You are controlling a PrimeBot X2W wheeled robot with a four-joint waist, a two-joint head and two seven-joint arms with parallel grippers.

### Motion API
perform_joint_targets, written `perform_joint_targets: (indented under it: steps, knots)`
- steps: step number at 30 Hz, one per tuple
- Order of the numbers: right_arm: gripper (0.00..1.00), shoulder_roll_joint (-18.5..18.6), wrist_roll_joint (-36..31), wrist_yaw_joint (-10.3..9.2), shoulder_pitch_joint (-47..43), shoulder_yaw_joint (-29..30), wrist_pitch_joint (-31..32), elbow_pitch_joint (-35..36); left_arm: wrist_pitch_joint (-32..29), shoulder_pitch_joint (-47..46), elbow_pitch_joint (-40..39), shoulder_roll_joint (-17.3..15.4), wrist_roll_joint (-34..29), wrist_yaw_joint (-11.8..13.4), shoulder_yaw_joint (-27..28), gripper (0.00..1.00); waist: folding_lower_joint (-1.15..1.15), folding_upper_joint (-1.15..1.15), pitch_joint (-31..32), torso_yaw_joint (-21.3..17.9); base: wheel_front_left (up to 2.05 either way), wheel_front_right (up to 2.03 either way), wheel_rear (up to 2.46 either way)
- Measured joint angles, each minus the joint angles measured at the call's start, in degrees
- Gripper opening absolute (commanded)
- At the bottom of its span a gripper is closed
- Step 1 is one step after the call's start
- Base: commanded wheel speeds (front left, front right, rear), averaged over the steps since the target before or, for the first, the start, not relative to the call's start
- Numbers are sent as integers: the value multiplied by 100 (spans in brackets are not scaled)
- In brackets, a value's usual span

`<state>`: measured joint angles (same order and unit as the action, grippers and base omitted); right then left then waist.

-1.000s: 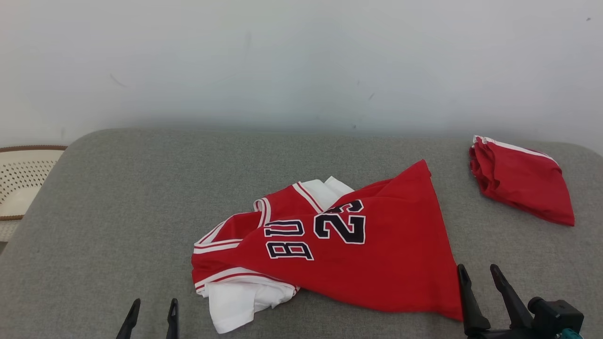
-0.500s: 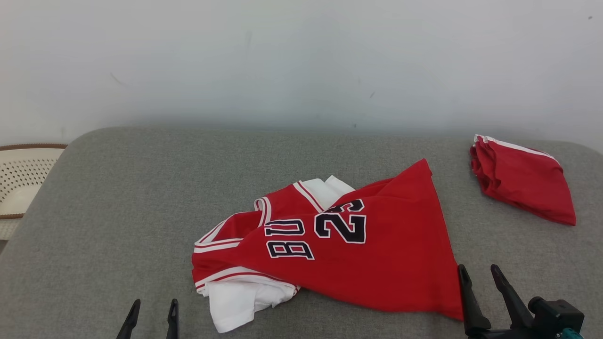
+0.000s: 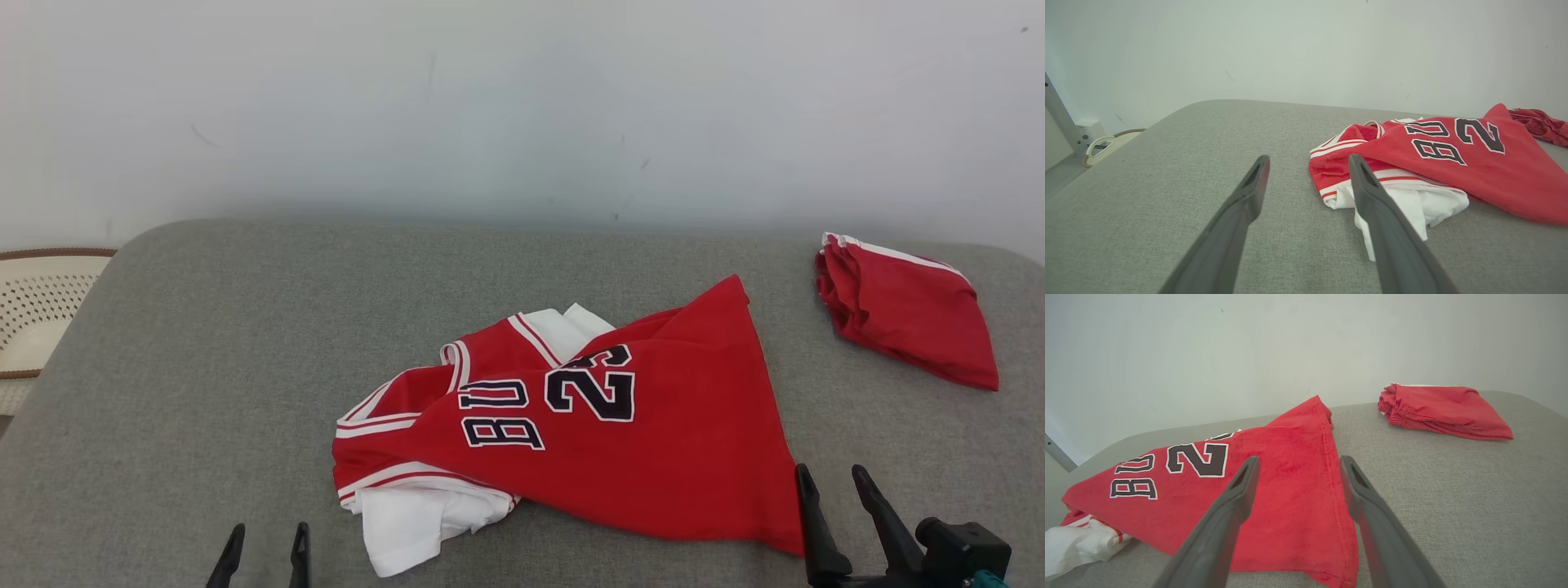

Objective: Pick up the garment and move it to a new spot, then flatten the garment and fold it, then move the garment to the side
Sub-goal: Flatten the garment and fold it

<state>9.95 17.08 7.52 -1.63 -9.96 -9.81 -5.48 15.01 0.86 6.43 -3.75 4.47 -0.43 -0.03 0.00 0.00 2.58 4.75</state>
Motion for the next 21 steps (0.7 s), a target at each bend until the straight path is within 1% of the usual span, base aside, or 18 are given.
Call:
perform_joint_targets:
  steps: [5,13,21]
  knots:
    - [100,-26,-51,0,0,101,86,-188,0,-9,152,31,113,-101,-136,100,0,0,-21,6,0,0,0]
    - [100,-38,-104,0,175,164,230,-705,0,-240,777,73,363,-294,-650,100,0,0,-155,10,0,0,0]
    - [100,-42,-155,0,614,77,189,-1429,0,-576,1410,87,659,-290,-1115,100,0,0,-380,-61,0,0,0]
